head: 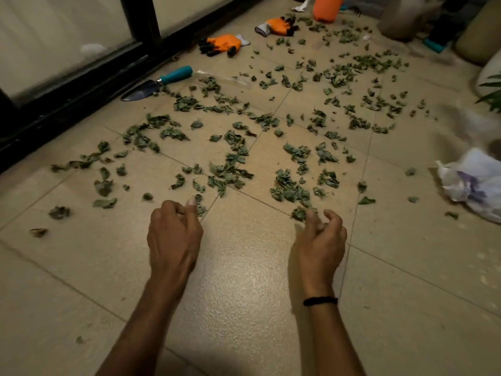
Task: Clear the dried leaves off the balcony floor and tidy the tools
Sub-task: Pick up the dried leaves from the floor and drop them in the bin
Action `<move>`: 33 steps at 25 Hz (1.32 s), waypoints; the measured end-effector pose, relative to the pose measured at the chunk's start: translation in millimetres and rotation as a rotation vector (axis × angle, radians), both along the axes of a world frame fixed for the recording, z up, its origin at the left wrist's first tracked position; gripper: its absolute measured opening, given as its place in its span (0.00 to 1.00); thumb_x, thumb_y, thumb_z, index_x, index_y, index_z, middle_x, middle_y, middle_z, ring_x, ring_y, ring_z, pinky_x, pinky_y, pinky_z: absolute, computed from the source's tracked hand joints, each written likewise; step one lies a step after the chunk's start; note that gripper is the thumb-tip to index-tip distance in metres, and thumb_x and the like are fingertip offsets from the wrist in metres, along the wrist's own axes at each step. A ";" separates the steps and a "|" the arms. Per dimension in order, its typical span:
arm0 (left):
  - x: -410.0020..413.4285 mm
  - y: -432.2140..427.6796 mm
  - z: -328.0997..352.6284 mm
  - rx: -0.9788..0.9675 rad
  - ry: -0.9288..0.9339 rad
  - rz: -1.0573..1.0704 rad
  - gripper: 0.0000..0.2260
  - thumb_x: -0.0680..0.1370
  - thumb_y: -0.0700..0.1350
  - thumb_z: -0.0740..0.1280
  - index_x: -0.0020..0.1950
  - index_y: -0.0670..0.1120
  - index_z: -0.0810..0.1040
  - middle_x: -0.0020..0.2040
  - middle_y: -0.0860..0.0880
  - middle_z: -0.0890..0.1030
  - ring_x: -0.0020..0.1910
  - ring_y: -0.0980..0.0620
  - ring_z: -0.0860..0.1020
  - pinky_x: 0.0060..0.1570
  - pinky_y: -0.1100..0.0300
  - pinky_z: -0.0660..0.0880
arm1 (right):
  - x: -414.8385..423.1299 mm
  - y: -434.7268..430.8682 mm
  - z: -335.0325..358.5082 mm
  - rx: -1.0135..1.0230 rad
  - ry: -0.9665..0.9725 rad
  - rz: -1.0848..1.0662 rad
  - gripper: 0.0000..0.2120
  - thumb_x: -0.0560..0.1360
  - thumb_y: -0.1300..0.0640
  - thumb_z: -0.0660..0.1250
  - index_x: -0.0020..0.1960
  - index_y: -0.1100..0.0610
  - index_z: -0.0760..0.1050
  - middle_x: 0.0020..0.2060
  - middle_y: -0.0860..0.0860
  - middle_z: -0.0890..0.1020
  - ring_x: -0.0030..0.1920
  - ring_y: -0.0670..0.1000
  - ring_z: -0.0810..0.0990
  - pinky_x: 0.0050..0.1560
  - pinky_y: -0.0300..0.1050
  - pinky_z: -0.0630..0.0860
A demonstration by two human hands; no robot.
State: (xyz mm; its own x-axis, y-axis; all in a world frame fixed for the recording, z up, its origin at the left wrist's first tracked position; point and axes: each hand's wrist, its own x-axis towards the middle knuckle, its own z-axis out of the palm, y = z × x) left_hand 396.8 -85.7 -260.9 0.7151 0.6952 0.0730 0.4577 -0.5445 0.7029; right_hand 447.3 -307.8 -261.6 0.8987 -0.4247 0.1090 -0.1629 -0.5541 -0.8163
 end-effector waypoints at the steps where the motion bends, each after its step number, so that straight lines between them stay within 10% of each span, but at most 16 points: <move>1: 0.6 -3.8 -3.5 0.052 0.028 -0.022 0.20 0.83 0.61 0.56 0.57 0.45 0.73 0.51 0.43 0.75 0.50 0.43 0.73 0.51 0.49 0.71 | 5.6 -0.9 -3.0 -0.102 0.055 0.047 0.24 0.79 0.41 0.64 0.68 0.55 0.70 0.55 0.49 0.71 0.52 0.48 0.73 0.44 0.29 0.68; 4: 7.3 -11.0 -16.4 0.295 0.124 -0.077 0.25 0.81 0.61 0.61 0.69 0.43 0.70 0.55 0.38 0.73 0.52 0.39 0.71 0.53 0.44 0.70 | 13.1 4.4 -12.4 -0.407 0.058 0.130 0.19 0.78 0.39 0.62 0.58 0.53 0.73 0.49 0.51 0.72 0.49 0.51 0.71 0.42 0.42 0.71; 8: 15.7 -13.2 -23.2 0.406 0.133 -0.068 0.14 0.82 0.53 0.62 0.54 0.42 0.75 0.47 0.39 0.75 0.44 0.41 0.71 0.44 0.46 0.69 | 6.1 -0.1 -17.8 -0.218 -0.094 0.140 0.09 0.81 0.54 0.62 0.44 0.56 0.70 0.42 0.49 0.71 0.44 0.52 0.70 0.41 0.43 0.66; 14: 9.3 -10.3 -21.5 0.247 -0.040 -0.054 0.11 0.82 0.44 0.61 0.41 0.43 0.68 0.38 0.43 0.70 0.39 0.42 0.69 0.41 0.45 0.67 | 3.6 4.0 -11.0 -0.007 -0.050 0.187 0.03 0.81 0.54 0.57 0.54 0.49 0.65 0.45 0.49 0.76 0.45 0.51 0.74 0.39 0.48 0.74; 21: -23.1 -13.8 -16.3 0.119 -0.156 -0.022 0.10 0.83 0.42 0.61 0.42 0.44 0.67 0.39 0.46 0.69 0.36 0.48 0.67 0.37 0.57 0.61 | 15.0 13.4 -18.0 -0.601 0.024 0.373 0.13 0.82 0.41 0.55 0.55 0.49 0.70 0.50 0.48 0.72 0.48 0.48 0.66 0.48 0.46 0.72; 28: -28.6 -15.4 -16.3 0.202 -0.079 -0.011 0.10 0.83 0.44 0.63 0.43 0.45 0.69 0.32 0.46 0.71 0.27 0.47 0.69 0.29 0.55 0.65 | 27.9 2.5 -5.5 -0.006 -0.084 0.137 0.09 0.82 0.60 0.55 0.59 0.54 0.71 0.47 0.48 0.73 0.47 0.48 0.72 0.44 0.40 0.67; 33: -23.7 -23.8 10.4 -0.314 -0.251 0.152 0.09 0.82 0.47 0.63 0.44 0.46 0.77 0.34 0.51 0.79 0.31 0.52 0.77 0.33 0.56 0.73 | 40.2 0.7 -13.0 -0.232 0.012 0.126 0.12 0.82 0.50 0.56 0.58 0.54 0.75 0.58 0.50 0.68 0.61 0.50 0.64 0.60 0.45 0.66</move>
